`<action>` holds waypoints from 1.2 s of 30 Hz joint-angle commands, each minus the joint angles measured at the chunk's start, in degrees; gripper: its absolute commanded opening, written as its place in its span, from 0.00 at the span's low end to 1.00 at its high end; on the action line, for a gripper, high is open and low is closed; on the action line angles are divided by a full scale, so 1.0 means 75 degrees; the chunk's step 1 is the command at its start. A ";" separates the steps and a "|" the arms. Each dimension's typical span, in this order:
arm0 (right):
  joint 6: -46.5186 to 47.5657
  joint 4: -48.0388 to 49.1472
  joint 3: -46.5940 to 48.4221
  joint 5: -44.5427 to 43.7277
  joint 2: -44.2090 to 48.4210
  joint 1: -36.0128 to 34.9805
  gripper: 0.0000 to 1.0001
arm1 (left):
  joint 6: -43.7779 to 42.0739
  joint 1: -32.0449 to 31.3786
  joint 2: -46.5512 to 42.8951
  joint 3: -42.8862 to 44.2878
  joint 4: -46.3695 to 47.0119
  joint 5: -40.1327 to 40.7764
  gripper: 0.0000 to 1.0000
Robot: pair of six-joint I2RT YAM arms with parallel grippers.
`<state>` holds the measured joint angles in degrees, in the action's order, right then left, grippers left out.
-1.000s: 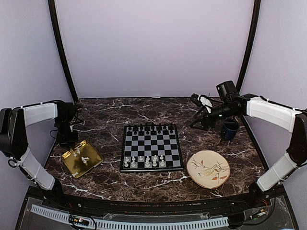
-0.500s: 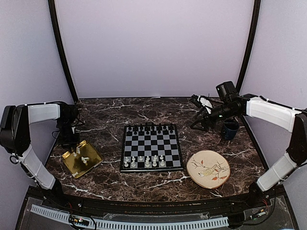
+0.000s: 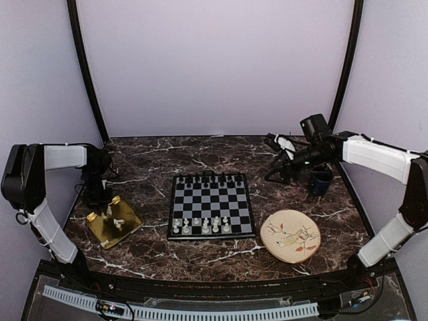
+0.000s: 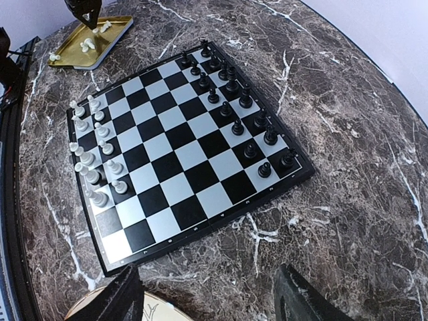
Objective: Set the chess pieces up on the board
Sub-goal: Pick up the pawn from the storage box, then place the pawn on the chessboard.
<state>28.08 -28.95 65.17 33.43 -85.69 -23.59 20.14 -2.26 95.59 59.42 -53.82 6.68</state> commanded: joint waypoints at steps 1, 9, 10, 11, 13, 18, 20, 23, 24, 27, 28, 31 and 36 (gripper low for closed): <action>0.0057 0.0028 0.0006 -0.0045 -0.0036 -0.0052 0.67 | -0.0025 -0.0006 0.0065 -0.0053 -0.0012 0.0139 0.19; 0.0064 0.0028 0.0018 -0.0087 -0.0114 -0.0074 0.66 | -0.0094 -0.0005 0.0106 -0.0050 0.0025 0.0083 0.07; 0.0061 0.0022 0.0028 -0.0095 -0.0126 -0.0082 0.66 | -0.0085 -0.0008 0.0079 -0.0032 -0.0016 0.0085 0.06; 0.0065 0.0017 0.0030 -0.0103 -0.0141 -0.0083 0.66 | -0.0074 -0.0020 0.0025 -0.0009 -0.0079 0.0028 0.05; 0.0058 0.0018 0.0030 -0.0105 -0.0151 -0.0097 0.66 | -0.0025 -0.0062 -0.0144 0.0097 -0.0264 -0.0023 0.04; 0.0079 -0.0004 0.0059 -0.0166 -0.0205 -0.0155 0.66 | 0.0263 -0.0685 -0.0662 0.0737 -0.1081 -0.0322 0.04; 0.0097 -0.0015 0.0059 -0.0201 -0.0223 -0.0176 0.66 | 0.0348 -0.1105 -0.0771 0.1130 -0.1332 -0.0720 0.03; 0.0119 -0.0031 0.0065 -0.0224 -0.0241 -0.0205 0.66 | 0.0373 -0.1759 -0.0748 0.1703 -0.1435 -0.1498 0.01; 0.0122 -0.0031 0.0065 -0.0247 -0.0237 -0.0216 0.66 | 0.0328 -0.2037 -0.0714 0.1913 -0.1303 -0.1747 0.01; 0.0131 -0.0031 0.0065 -0.0304 -0.0235 -0.0240 0.66 | 0.0172 -0.2864 -0.0543 0.2421 -0.0559 -0.2530 0.02; 0.0128 -0.0029 0.0065 -0.0308 -0.0235 -0.0241 0.66 | 0.0119 -0.3066 -0.0427 0.2587 -0.0267 -0.2879 0.02; 0.0127 -0.0003 0.0062 -0.0356 -0.0180 -0.0241 0.66 | -0.0015 -0.3578 0.0071 0.3109 0.0252 -0.3222 0.03; 0.0148 0.0019 0.0036 -0.0551 -0.0144 -0.0241 0.66 | -0.0546 -0.4341 0.1268 0.4275 0.0130 -0.2890 0.03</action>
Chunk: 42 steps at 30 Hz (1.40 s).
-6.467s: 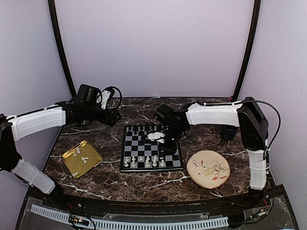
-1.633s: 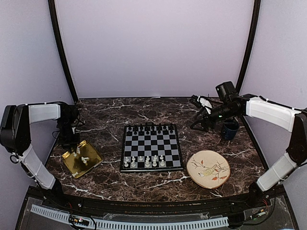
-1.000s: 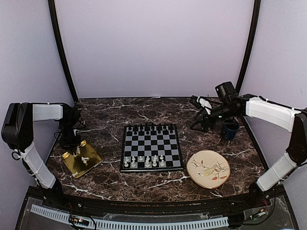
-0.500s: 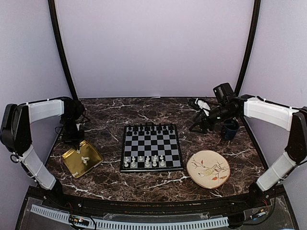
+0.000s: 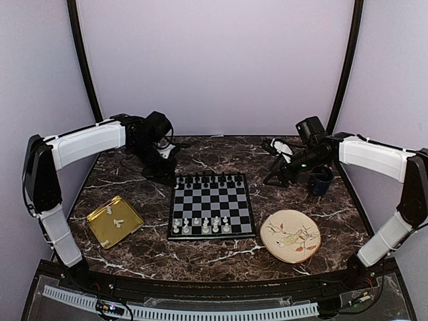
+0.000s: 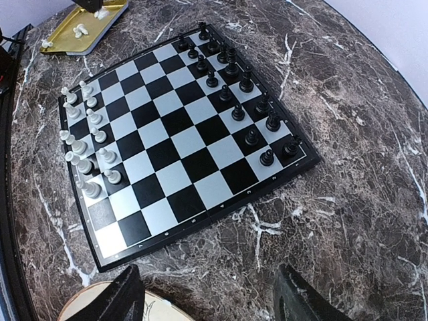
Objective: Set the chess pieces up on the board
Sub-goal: Place the pawn on the chessboard.
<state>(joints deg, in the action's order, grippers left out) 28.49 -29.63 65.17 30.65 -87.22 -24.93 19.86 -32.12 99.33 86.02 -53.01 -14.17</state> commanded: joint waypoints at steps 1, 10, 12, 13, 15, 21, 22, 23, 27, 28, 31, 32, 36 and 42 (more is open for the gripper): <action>0.0101 0.0107 0.0032 -0.0193 0.0054 -0.0063 0.66 | -0.0621 -0.0616 0.1034 0.0992 -0.0114 0.0074 0.03; 0.0101 0.0075 0.0065 -0.0189 -0.0061 -0.0063 0.66 | -0.1192 -0.1626 0.2715 0.2382 -0.0629 0.1079 0.03; 0.0111 0.0069 0.0065 -0.0225 -0.0066 -0.0063 0.66 | -0.1229 -0.1709 0.2911 0.2514 -0.0652 0.1201 0.03; 0.0110 0.0071 0.0065 -0.0246 -0.0066 -0.0063 0.66 | -0.1246 -0.1735 0.2971 0.2551 -0.0683 0.1260 0.03; 0.0125 0.0080 0.0065 -0.0268 -0.0065 -0.0064 0.66 | -0.1264 -0.1770 0.3084 0.2589 -0.0700 0.1322 0.04; 0.0130 0.0052 0.0065 -0.0447 -0.0118 -0.0063 0.67 | -0.1294 -0.1811 0.3361 0.2688 -0.0824 0.1334 0.15; 0.0136 0.0023 0.0065 -0.0490 -0.0124 -0.0063 0.67 | -0.1300 -0.1811 0.3405 0.2717 -0.0838 0.1333 0.17; 0.0130 0.0014 0.0065 -0.0528 -0.0117 -0.0063 0.67 | -0.1322 -0.1811 0.3443 0.2738 -0.0841 0.1309 0.19; 0.0077 -0.0075 0.0367 -0.0613 -0.0053 -0.0063 0.67 | -0.1395 -0.1823 0.3519 0.2916 -0.0955 0.1292 0.23; 0.0059 -0.0118 0.0429 -0.0587 -0.0035 -0.0063 0.67 | -0.1410 -0.1823 0.3523 0.3057 -0.1064 0.1358 0.23; 0.0027 -0.0326 0.0698 -0.0382 -0.0038 -0.0082 0.67 | -0.1556 -0.1812 0.3427 0.3385 -0.1380 0.1510 0.24; 0.0034 -0.0422 0.0875 -0.0340 -0.0077 -0.0120 0.66 | -0.1599 -0.1811 0.3329 0.3473 -0.1426 0.1583 0.24; 0.0202 -0.0900 0.1499 -0.0767 -0.0397 -0.0517 0.66 | -0.1739 -0.1746 0.2750 0.3492 -0.1325 0.1722 0.25; 0.0211 -0.1310 0.2452 -0.0996 -0.1327 -0.1133 0.64 | -0.1602 -0.0996 0.1190 0.2166 0.0101 0.1972 0.25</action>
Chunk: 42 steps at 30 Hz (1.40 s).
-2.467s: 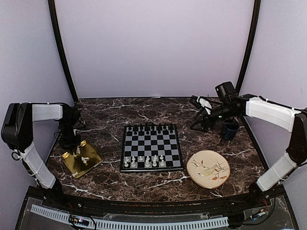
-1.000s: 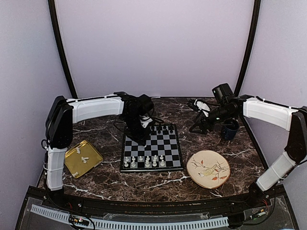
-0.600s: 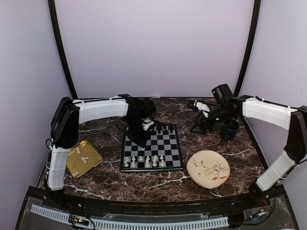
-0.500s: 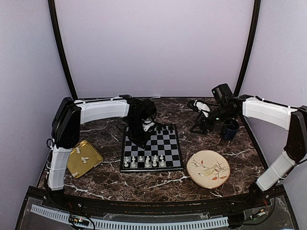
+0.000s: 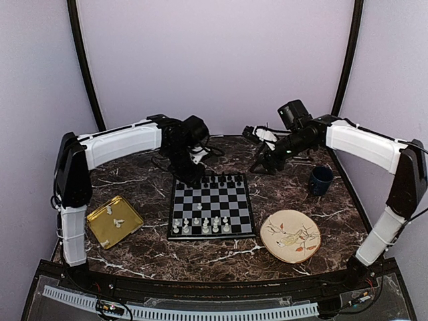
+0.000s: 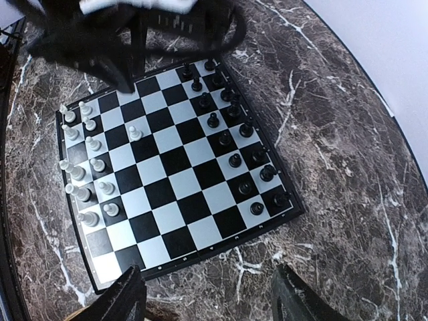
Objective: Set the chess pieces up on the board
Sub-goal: Place the pawn on the chessboard, then pick up the pawn from the chessboard.
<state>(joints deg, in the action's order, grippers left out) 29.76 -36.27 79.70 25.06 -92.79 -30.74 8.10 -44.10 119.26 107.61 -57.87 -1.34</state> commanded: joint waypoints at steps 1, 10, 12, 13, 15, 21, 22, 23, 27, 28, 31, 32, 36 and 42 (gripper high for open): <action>0.0039 -0.0475 0.0694 -0.0305 -0.0780 -0.0492 0.64 | 0.0000 0.0830 -0.1762 -0.1044 0.1070 0.0206 0.25; -0.0050 -0.1494 0.2967 -0.0520 -0.3037 -0.1795 0.60 | 0.0056 0.2412 -0.3915 -0.4099 0.4109 0.0041 0.25; -0.0066 -0.1655 0.3353 -0.0637 -0.3452 -0.2007 0.58 | 0.0135 0.2507 -0.4207 -0.4480 0.4388 0.0265 0.25; -0.0068 -0.1755 0.3582 -0.0712 -0.3670 -0.2109 0.58 | 0.0149 0.2531 -0.4381 -0.4729 0.4568 0.0417 0.25; -0.0058 -0.2049 0.4193 -0.0799 -0.4107 -0.2273 0.57 | 0.0121 0.2598 -0.4675 -0.5174 0.5033 0.0639 0.25; -0.0174 -0.2503 0.5456 -0.0835 -0.5162 -0.2557 0.55 | 0.0238 0.2809 -0.4942 -0.5203 0.4985 0.0942 0.25; -0.0198 -0.2510 0.5559 -0.0825 -0.5285 -0.2585 0.54 | 0.0280 0.2844 -0.4988 -0.5207 0.4991 0.0941 0.25; -0.0220 -0.2530 0.5679 -0.0806 -0.5412 -0.2611 0.53 | 0.0309 0.2863 -0.5036 -0.5230 0.5012 0.0956 0.25; -0.0371 -0.2578 0.5999 -0.0765 -0.5803 -0.2711 0.51 | 0.0444 0.2983 -0.5083 -0.5275 0.5044 0.0914 0.25; -0.0416 -0.2584 0.6060 -0.0785 -0.5902 -0.2729 0.51 | 0.0482 0.3007 -0.5066 -0.5250 0.5017 0.0847 0.25; -0.0560 -0.2539 0.6152 -0.0949 -0.6022 -0.2767 0.49 | 0.0531 0.3022 -0.5039 -0.5233 0.5008 0.0642 0.25; -0.0597 -0.2530 0.6169 -0.0980 -0.6056 -0.2774 0.49 | 0.0526 0.3022 -0.5028 -0.5237 0.5008 0.0612 0.25; -0.0663 -0.2542 0.6224 -0.0986 -0.6201 -0.2777 0.48 | 0.0534 0.3028 -0.4972 -0.5231 0.5005 0.0495 0.26; -0.0722 -0.2598 0.6269 -0.0854 -0.6349 -0.2800 0.41 | 0.0564 0.3029 -0.4843 -0.5185 0.4936 0.0415 0.26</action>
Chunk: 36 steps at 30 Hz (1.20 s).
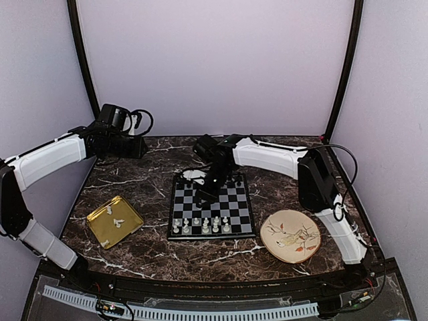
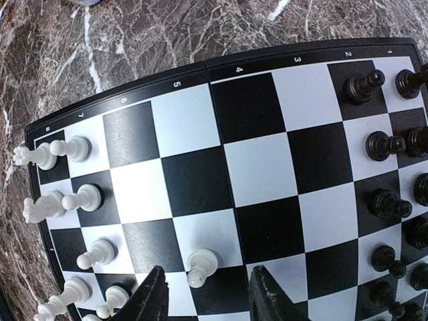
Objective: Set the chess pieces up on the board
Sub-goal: Pick up the pawn from the chessboard.
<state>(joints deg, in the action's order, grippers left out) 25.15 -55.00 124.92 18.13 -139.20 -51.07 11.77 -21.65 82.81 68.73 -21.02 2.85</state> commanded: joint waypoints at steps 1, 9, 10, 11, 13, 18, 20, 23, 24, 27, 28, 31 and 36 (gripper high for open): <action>-0.0114 -0.0099 0.0249 0.0086 -0.0171 -0.0093 0.40 | 0.0082 0.0044 0.0030 -0.0006 0.0014 -0.0156 0.26; -0.0125 -0.0203 0.0433 0.0183 -0.0309 -0.0143 0.19 | 0.0091 0.0046 0.0142 0.0036 -0.0061 -0.0218 0.26; -0.0128 -0.0190 0.0446 0.0181 -0.0314 -0.0140 0.17 | 0.0091 0.0046 0.0175 0.0052 -0.0087 -0.0262 0.26; -0.0128 -0.0190 0.0451 0.0184 -0.0325 -0.0142 0.15 | 0.0086 0.0043 0.0199 0.0074 -0.0123 -0.0289 0.26; -0.0132 -0.0198 0.0473 0.0180 -0.0349 -0.0152 0.12 | 0.0094 0.0039 0.0259 0.0104 -0.0165 -0.0331 0.26; -0.0136 -0.0246 0.0482 0.0177 -0.0357 -0.0152 0.05 | 0.0094 0.0043 0.0326 0.0151 -0.0240 -0.0394 0.26; -0.0111 -0.0265 0.0453 0.0158 -0.0310 -0.0152 0.02 | 0.0085 0.0043 0.0335 0.0153 -0.0233 -0.0417 0.26; -0.0068 -0.0261 0.0259 0.0087 -0.0119 -0.0153 0.00 | 0.0072 0.0046 0.0407 0.0183 -0.0293 -0.0439 0.26; -0.0052 -0.0251 0.0165 0.0055 -0.0038 -0.0152 0.00 | 0.0079 0.0047 0.0433 0.0203 -0.0312 -0.0465 0.26; -0.0023 -0.0140 -0.0349 -0.0068 0.0332 -0.0143 0.00 | 0.0072 0.0044 0.0477 0.0221 -0.0338 -0.0537 0.26; -0.0016 -0.0059 -0.0583 -0.0117 0.0489 -0.0130 0.00 | 0.0077 0.0040 0.0484 0.0223 -0.0338 -0.0560 0.26; 0.0019 0.0159 -0.1200 -0.0301 0.0937 -0.0100 0.00 | 0.0079 0.0049 0.0496 0.0222 -0.0337 -0.0592 0.26; 0.0060 0.0316 -0.2055 -0.0483 0.1477 0.0039 0.00 | 0.0073 0.0049 0.0546 0.0235 -0.0350 -0.0647 0.26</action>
<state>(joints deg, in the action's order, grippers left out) 24.99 -53.69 113.49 16.47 -132.31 -51.55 12.25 -21.63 86.56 69.19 -22.59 -1.06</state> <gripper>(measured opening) 0.039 0.257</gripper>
